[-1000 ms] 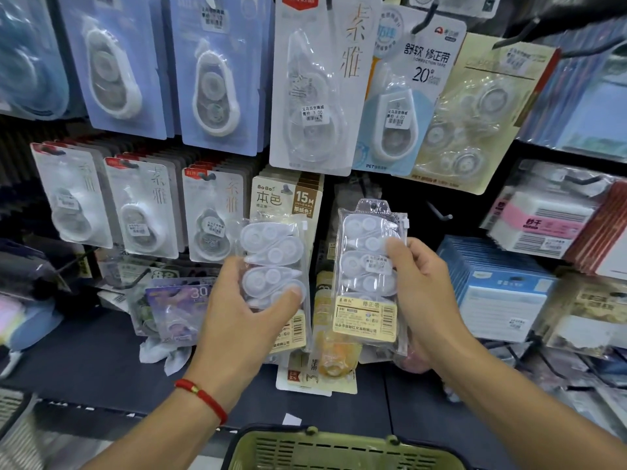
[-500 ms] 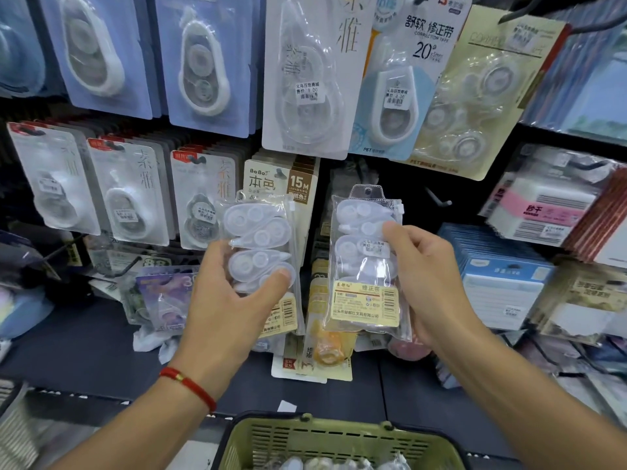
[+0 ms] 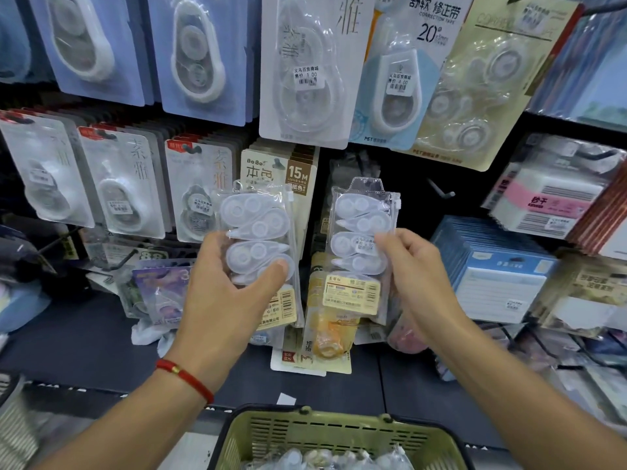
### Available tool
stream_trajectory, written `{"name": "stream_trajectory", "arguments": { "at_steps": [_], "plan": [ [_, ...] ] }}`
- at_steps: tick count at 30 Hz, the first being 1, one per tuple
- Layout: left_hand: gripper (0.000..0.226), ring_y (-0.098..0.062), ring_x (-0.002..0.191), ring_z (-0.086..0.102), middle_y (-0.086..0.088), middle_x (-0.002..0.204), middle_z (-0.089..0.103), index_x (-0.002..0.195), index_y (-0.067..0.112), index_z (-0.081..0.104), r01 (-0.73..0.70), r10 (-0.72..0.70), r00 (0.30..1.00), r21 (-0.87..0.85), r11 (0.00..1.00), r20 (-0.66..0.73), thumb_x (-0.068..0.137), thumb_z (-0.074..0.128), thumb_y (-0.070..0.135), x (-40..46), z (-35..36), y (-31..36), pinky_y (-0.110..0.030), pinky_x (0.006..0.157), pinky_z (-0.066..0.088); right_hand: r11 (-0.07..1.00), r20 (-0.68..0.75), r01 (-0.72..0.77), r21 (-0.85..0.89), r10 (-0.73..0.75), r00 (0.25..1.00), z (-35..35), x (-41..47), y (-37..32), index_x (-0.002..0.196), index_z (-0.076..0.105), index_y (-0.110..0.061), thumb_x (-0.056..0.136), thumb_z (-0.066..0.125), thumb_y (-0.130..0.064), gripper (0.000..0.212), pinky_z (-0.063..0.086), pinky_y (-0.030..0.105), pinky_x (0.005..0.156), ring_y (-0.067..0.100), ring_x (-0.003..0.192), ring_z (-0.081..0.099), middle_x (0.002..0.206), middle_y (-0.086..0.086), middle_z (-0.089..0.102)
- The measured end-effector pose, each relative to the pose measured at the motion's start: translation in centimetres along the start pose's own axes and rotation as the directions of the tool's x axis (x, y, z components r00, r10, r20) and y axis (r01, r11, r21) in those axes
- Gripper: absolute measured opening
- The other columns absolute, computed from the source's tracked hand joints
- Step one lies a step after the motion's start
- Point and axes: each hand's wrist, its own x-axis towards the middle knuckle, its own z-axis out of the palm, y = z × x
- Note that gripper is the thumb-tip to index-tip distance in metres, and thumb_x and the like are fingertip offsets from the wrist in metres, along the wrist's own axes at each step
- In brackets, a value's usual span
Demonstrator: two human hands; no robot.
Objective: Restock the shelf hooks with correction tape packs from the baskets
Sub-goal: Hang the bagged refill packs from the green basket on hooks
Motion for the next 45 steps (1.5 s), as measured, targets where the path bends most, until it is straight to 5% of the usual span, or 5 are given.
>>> {"name": "stream_trajectory", "arguments": {
  "at_steps": [3,10,17,25,45],
  "plan": [
    [0.042,-0.002,0.097,0.075,0.017,0.108,0.077,0.103,0.049,0.063,0.003,-0.004,1.000,0.005,1.000,0.010,0.068,0.085,0.045,0.0,-0.1,0.0,-0.014,0.075,0.057,0.995,-0.030,0.034,-0.091,-0.037,0.999,0.1,0.2,2.1,0.107,0.070,-0.021,0.105,0.064,-0.027,0.009,0.055,0.014,0.067,0.007,0.083,0.075,0.093,-0.003,0.079],
    [0.027,-0.003,0.093,0.071,0.016,0.101,0.075,0.105,0.040,0.063,0.064,-0.065,0.997,0.026,0.998,0.047,0.081,0.062,0.029,-0.2,-0.1,-0.3,-0.027,0.080,0.055,0.995,-0.163,-0.062,-0.077,0.049,0.985,2.9,8.6,3.8,0.108,0.069,-0.019,0.104,0.065,-0.037,0.019,0.057,0.050,0.102,0.024,0.109,0.072,0.111,0.006,0.076],
    [0.023,-0.011,0.101,0.071,0.009,0.105,0.076,0.106,0.032,0.065,0.071,-0.071,0.991,0.012,0.997,0.116,0.087,0.057,0.020,-0.7,0.9,0.5,-0.035,0.090,0.055,0.953,-0.313,-0.216,-0.214,0.143,0.939,4.2,9.3,4.0,0.126,0.061,-0.014,0.101,0.062,-0.053,0.047,0.055,0.039,0.091,0.024,0.106,0.065,0.123,0.009,0.067],
    [0.052,-0.008,0.126,0.066,0.009,0.134,0.072,0.150,0.030,0.050,0.001,0.026,0.927,-0.073,0.997,0.374,0.103,0.056,0.007,-1.4,1.1,0.8,-0.015,0.096,0.053,0.982,0.312,0.189,-0.022,-0.173,0.934,2.4,-2.9,-0.1,0.109,0.073,-0.021,0.106,0.054,-0.047,0.032,0.062,0.036,0.087,0.018,0.103,0.074,0.110,0.000,0.078],
    [0.071,-0.026,0.074,0.077,-0.010,0.114,0.069,0.156,0.032,0.040,0.215,-0.196,0.918,-0.018,0.976,0.345,0.101,0.059,-0.008,-3.5,4.7,0.9,-0.029,0.069,0.063,0.982,-0.047,0.189,-0.023,-0.190,0.981,0.3,-1.3,-2.1,0.076,0.059,-0.002,0.107,0.061,-0.032,0.043,0.038,0.014,0.050,0.002,0.049,0.046,0.055,-0.014,0.054]
  ]
}}
